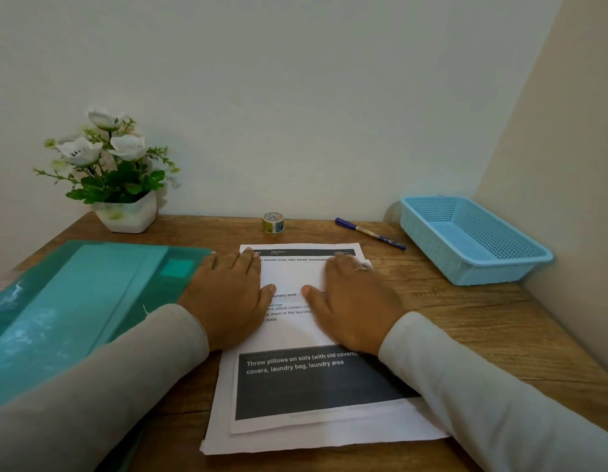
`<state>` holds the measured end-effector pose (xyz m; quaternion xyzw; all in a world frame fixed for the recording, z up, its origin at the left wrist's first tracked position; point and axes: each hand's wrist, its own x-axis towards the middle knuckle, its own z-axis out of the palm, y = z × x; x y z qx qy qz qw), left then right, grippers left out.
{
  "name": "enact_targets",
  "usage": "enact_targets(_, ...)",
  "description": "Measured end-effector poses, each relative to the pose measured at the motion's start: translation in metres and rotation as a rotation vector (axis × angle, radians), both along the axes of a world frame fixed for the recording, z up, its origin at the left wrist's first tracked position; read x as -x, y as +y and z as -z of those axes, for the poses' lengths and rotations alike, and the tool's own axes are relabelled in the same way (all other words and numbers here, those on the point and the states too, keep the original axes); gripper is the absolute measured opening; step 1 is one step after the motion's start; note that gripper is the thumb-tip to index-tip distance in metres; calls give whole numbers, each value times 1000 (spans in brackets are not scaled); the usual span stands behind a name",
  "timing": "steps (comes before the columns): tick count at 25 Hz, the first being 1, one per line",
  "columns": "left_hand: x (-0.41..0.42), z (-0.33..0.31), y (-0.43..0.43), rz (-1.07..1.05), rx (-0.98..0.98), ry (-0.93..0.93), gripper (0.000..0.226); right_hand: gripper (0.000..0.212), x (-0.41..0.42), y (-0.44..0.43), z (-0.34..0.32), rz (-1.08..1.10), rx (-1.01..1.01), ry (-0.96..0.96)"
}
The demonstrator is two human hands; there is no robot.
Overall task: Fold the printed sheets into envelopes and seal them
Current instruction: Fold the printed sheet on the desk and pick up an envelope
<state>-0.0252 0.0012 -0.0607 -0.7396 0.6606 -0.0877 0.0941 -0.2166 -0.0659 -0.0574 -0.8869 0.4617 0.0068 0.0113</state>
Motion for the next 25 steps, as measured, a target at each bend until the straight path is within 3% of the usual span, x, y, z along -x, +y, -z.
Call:
enact_targets(2,0,-1,0,1,2,2,71,72,-8,7,1,-170,-40,-35)
enact_targets(4,0,0,1,0,-4,-1,72,71,-2,3,-1,-203,-79,-36)
enact_targets(8,-2,-2,2,-23,13,5,79,80,23,-16,0,3,-57,-1)
enact_targets(11,-2,-3,0,9,19,-9,93,78,24,-15,2,33,-63,8)
enact_targets(16,27,-9,-25,140,-7,24,63,77,23,-15,5,42,-63,-6)
enact_targets(22,1,-14,-15,77,-72,-12,66,76,24,-17,4,26,-71,-21)
enact_targets(25,-21,-7,2,-16,-98,130,70,77,24,-19,4,26,-76,-20)
